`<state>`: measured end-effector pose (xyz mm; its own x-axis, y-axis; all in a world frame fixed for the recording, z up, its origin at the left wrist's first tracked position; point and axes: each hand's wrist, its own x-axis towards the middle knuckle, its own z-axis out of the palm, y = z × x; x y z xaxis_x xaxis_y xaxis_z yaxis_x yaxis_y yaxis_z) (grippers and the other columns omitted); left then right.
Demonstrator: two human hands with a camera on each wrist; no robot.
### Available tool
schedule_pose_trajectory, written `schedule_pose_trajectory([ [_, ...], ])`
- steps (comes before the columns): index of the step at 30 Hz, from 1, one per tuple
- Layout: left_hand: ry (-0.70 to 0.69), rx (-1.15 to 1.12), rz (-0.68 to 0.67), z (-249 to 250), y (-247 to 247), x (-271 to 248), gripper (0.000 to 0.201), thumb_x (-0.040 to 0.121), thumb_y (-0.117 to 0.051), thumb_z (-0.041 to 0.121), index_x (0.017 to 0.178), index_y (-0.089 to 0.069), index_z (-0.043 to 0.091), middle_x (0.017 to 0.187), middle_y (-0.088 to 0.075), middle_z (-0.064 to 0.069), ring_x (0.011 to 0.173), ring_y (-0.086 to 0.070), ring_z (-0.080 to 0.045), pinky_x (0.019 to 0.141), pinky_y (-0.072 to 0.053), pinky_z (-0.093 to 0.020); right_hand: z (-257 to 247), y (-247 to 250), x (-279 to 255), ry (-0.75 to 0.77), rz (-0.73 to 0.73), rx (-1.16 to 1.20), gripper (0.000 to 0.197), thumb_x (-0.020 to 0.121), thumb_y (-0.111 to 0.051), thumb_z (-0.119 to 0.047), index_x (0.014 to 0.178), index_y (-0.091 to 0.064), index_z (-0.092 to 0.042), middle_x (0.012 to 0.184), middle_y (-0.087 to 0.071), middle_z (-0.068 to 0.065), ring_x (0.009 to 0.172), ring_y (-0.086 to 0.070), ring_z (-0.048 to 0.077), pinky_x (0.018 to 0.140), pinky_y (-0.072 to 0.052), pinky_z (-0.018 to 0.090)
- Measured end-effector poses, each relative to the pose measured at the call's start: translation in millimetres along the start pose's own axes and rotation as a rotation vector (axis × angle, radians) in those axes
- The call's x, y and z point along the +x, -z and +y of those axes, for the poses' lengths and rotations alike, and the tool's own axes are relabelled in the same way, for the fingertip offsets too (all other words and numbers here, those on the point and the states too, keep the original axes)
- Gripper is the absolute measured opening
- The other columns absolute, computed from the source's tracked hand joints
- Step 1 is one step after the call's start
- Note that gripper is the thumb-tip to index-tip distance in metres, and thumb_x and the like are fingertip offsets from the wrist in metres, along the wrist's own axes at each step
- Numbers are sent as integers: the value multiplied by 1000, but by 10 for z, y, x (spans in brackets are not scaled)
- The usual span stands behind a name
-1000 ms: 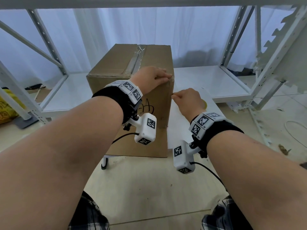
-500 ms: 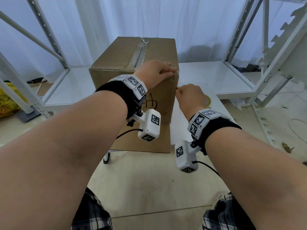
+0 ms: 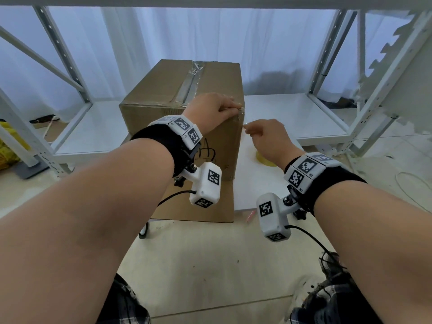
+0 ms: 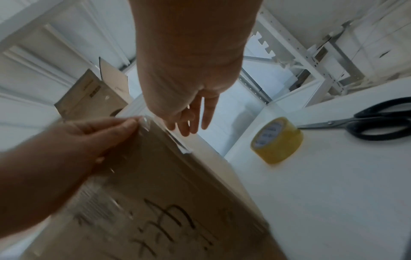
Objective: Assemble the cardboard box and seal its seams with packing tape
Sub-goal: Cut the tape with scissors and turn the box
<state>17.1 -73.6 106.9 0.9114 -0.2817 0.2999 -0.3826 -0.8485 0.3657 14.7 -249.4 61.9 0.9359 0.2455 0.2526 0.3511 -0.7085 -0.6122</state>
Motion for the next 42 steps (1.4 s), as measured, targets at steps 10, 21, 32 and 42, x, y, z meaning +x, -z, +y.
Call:
schedule_pose_trajectory([
  [10, -5, 158, 142, -35, -162, 50, 36, 89, -56, 44, 118, -62, 25, 112, -64, 4, 103, -58, -17, 92, -45, -38, -50, 133, 182, -52, 7, 479, 32, 88, -45, 8, 109, -49, -15, 89, -66, 14, 89, -67, 28, 85, -57, 35],
  [21, -39, 144, -21, -98, 4, -1, 43, 90, -58, 34, 131, -51, 21, 127, -55, 0, 116, -50, -20, 96, -35, -29, -36, 146, 193, 340, -3, -27, 23, 90, -49, 3, 102, -64, -10, 92, -66, 8, 83, -61, 21, 82, -49, 33],
  [32, 14, 237, 32, -254, -7, -126, 52, 93, -54, 39, 142, -41, 29, 150, -37, 6, 137, -34, -14, 111, -25, -32, -144, 64, 298, 481, 90, -318, 5, 88, -62, -8, 86, -65, -4, 113, -55, 10, 103, -50, 27, 85, -44, 37],
  [42, -16, 271, 118, -301, -111, -129, 50, 94, -51, 42, 141, -43, 29, 147, -42, 6, 136, -36, -14, 113, -25, -35, -89, -130, 312, 446, 166, -1, 16, 82, -65, -6, 96, -56, -6, 95, -52, -1, 90, -53, 23, 85, -50, 42],
])
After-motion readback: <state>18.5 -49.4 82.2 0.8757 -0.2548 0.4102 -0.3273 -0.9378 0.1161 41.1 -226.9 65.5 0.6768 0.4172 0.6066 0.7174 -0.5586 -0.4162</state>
